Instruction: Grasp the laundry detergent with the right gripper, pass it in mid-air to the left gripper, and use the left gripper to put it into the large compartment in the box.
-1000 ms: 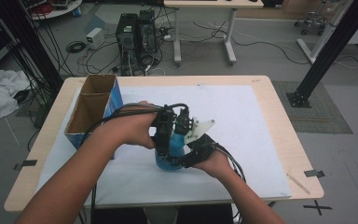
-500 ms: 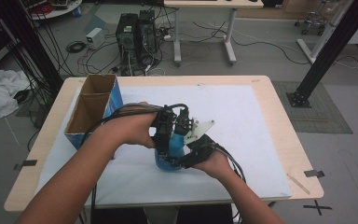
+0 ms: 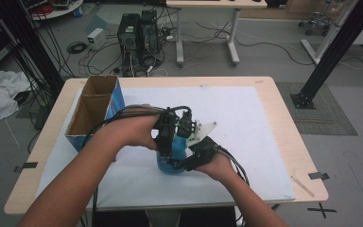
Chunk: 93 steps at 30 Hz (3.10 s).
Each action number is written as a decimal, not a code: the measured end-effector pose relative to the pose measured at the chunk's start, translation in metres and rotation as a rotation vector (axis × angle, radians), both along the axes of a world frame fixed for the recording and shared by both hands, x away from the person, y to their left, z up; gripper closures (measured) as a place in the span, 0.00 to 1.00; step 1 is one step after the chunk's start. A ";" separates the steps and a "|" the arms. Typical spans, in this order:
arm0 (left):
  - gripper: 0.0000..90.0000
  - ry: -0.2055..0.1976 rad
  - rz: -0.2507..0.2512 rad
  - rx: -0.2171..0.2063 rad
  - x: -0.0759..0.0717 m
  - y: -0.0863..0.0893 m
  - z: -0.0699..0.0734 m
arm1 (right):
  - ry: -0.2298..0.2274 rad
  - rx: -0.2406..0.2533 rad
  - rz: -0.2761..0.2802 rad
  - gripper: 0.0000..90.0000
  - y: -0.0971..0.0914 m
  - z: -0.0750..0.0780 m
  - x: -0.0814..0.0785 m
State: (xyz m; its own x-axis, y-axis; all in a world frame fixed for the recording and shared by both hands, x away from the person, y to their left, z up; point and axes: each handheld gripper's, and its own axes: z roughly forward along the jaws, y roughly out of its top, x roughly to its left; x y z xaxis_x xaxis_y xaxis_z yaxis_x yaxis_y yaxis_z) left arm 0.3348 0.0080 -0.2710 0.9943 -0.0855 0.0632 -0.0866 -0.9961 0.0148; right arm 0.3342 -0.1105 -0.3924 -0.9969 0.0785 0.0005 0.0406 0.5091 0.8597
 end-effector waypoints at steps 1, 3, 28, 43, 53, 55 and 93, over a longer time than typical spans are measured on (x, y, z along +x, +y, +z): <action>0.41 0.000 -0.002 0.002 0.000 0.000 0.000 | -0.005 -0.001 0.002 0.52 0.000 0.000 0.000; 0.42 -0.001 -0.003 0.002 0.000 0.000 0.000 | 0.001 0.001 0.002 0.52 0.001 0.000 0.000; 0.43 -0.014 0.015 0.008 -0.001 -0.001 0.013 | 0.023 0.034 0.017 0.46 -0.003 0.009 0.003; 0.43 -0.006 0.072 -0.001 0.006 0.016 0.020 | 0.033 0.027 -0.031 0.29 -0.017 0.014 0.008; 0.43 0.008 0.101 -0.008 0.011 0.029 0.026 | 0.028 -0.037 -0.051 0.24 -0.021 0.018 0.010; 0.43 0.010 0.109 -0.008 0.012 0.031 0.028 | 0.031 -0.070 -0.054 0.22 -0.021 0.019 0.011; 0.43 0.035 0.366 -0.013 0.030 0.082 0.111 | 0.077 -0.435 -0.055 0.14 -0.024 0.050 0.027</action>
State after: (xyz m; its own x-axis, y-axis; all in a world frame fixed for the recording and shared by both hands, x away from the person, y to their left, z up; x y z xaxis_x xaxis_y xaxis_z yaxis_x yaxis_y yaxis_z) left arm 0.3650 0.0900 -0.1605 0.9606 0.2766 0.0276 0.2760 -0.9608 0.0248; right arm 0.3612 -0.1340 -0.3419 -0.9896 0.1412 0.0293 0.1333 0.8183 0.5592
